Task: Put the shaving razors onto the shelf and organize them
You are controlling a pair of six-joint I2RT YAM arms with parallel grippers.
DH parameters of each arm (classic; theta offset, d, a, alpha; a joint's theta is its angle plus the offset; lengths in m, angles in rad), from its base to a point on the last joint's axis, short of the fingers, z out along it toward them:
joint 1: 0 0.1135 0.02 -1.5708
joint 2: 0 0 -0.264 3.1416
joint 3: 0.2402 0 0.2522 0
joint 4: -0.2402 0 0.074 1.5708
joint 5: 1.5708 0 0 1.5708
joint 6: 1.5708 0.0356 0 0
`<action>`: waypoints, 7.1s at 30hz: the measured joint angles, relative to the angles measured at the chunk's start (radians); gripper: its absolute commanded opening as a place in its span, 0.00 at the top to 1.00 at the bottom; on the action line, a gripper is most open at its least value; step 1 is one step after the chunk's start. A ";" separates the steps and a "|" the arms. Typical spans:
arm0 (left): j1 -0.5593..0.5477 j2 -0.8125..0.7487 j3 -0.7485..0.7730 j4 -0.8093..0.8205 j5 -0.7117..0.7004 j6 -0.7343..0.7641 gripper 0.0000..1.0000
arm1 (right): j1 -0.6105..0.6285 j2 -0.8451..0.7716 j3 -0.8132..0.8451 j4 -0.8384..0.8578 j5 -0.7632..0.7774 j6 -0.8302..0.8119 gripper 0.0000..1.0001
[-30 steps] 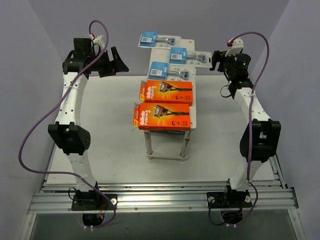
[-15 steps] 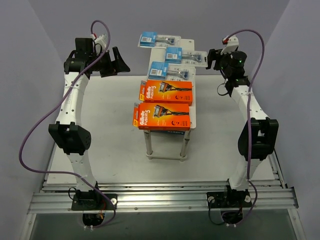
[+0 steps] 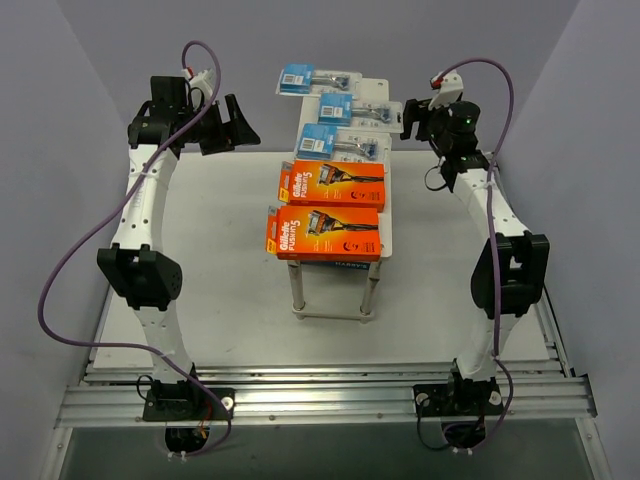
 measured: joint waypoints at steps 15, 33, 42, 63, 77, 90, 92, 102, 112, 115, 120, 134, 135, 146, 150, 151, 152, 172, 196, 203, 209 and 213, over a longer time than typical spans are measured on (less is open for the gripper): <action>-0.001 0.000 -0.007 0.000 0.000 0.002 0.06 | 0.037 0.023 0.038 -0.019 0.010 0.000 0.24; 0.001 0.000 -0.013 0.000 -0.001 0.009 0.06 | 0.049 0.037 0.050 -0.032 0.020 0.005 0.24; 0.050 0.050 0.058 -0.022 -0.026 0.008 0.06 | -0.010 -0.004 -0.112 0.051 0.001 0.101 0.24; 0.100 0.349 0.295 0.242 -0.303 -0.120 0.06 | 0.032 -0.462 -0.799 0.346 0.024 0.251 0.25; -0.024 0.474 0.394 0.531 -0.412 -0.173 0.06 | 0.117 -0.568 -1.048 0.383 0.047 0.312 0.27; -0.079 0.507 0.401 0.720 -0.462 -0.171 0.06 | 0.156 -0.584 -1.070 0.444 0.010 0.337 0.28; -0.087 0.509 0.401 0.748 -0.453 -0.164 0.06 | 0.157 -0.580 -1.076 0.448 0.005 0.341 0.28; -0.101 0.518 0.401 0.822 -0.393 -0.140 0.06 | 0.162 -0.555 -1.081 0.461 0.003 0.341 0.28; -0.108 0.518 0.401 0.872 -0.362 -0.130 0.06 | 0.163 -0.550 -1.081 0.468 0.000 0.345 0.28; -0.114 0.518 0.401 0.878 -0.355 -0.130 0.06 | 0.163 -0.550 -1.081 0.468 0.000 0.349 0.28; -0.118 0.518 0.401 0.887 -0.349 -0.130 0.06 | 0.163 -0.550 -1.081 0.468 0.000 0.354 0.28; -0.136 0.518 0.401 0.921 -0.346 -0.134 0.06 | 0.166 -0.550 -1.082 0.468 0.000 0.357 0.28; -0.139 0.518 0.401 0.921 -0.346 -0.134 0.06 | 0.168 -0.550 -1.082 0.468 0.000 0.357 0.28; -0.163 0.520 0.403 0.929 -0.347 -0.142 0.06 | 0.172 -0.534 -1.083 0.476 -0.001 0.360 0.27; -0.169 0.523 0.406 0.930 -0.349 -0.143 0.06 | 0.175 -0.534 -1.083 0.477 -0.003 0.363 0.27; -0.172 0.524 0.407 0.931 -0.351 -0.143 0.06 | 0.176 -0.534 -1.083 0.477 -0.003 0.364 0.27; -0.174 0.525 0.407 0.932 -0.355 -0.142 0.06 | 0.176 -0.534 -1.083 0.477 -0.003 0.364 0.27; -0.183 0.537 0.416 0.936 -0.384 -0.142 0.06 | 0.178 -0.534 -1.083 0.482 -0.003 0.371 0.27; -0.100 0.389 0.319 0.853 -0.389 -0.172 0.06 | 0.183 -0.534 -1.083 0.480 -0.006 0.377 0.27; -0.048 0.106 0.006 0.799 -0.389 -0.174 0.06 | 0.181 -0.555 -1.083 0.434 0.020 0.373 0.26; -0.002 -0.219 -0.408 0.787 -0.360 -0.171 0.06 | 0.167 -0.645 -1.081 0.355 0.075 0.387 0.27; -0.006 -0.391 -0.624 0.762 -0.327 -0.150 0.06 | 0.161 -0.729 -1.080 0.263 0.138 0.385 0.27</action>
